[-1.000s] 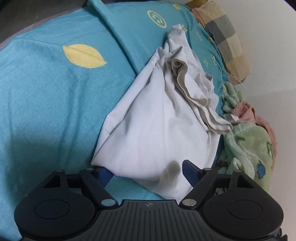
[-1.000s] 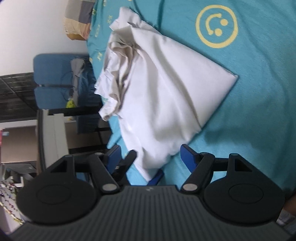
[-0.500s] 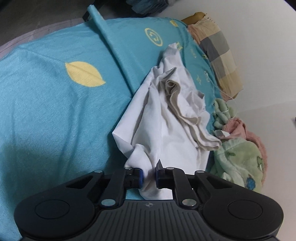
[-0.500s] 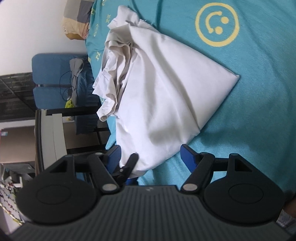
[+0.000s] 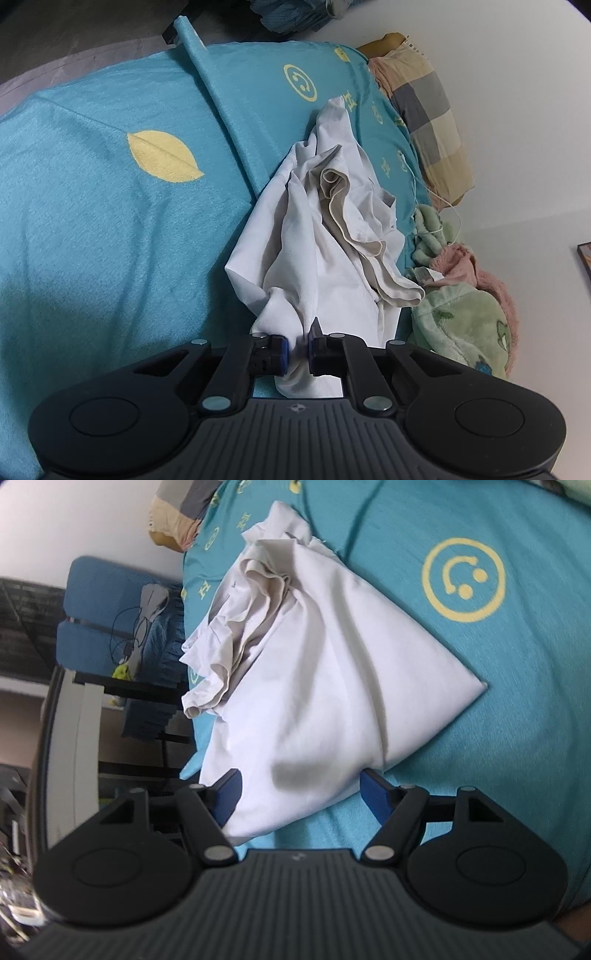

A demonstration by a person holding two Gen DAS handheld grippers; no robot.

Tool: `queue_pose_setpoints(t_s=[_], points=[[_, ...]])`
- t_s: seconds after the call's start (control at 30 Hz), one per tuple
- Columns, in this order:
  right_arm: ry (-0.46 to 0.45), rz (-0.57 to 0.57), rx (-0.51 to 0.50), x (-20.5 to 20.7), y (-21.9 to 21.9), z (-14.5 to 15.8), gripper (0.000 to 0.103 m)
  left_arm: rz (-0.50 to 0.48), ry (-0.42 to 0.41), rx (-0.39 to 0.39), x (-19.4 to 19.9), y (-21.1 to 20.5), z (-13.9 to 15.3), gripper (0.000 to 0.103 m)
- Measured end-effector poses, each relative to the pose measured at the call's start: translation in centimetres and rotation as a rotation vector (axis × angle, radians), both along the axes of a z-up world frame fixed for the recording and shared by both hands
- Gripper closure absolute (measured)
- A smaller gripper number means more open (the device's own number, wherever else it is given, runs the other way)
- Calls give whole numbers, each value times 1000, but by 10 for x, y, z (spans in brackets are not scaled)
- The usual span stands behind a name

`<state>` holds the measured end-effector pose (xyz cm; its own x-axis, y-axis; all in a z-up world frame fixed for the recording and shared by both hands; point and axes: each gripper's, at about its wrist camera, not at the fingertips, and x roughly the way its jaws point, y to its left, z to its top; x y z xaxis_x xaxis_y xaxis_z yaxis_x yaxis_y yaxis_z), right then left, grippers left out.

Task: Fold clothes
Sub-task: 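Pinch the folded shirt edge with the left gripper and lift it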

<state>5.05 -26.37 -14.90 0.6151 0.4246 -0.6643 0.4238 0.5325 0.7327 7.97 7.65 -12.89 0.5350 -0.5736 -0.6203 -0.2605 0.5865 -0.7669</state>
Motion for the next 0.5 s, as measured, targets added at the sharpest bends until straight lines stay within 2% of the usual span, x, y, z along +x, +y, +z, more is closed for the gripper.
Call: queue_pose_setpoints(t_s=[0.5], points=[[-27,43,-70,4,11,4,29,8,20,-14,1,3,-1,93]])
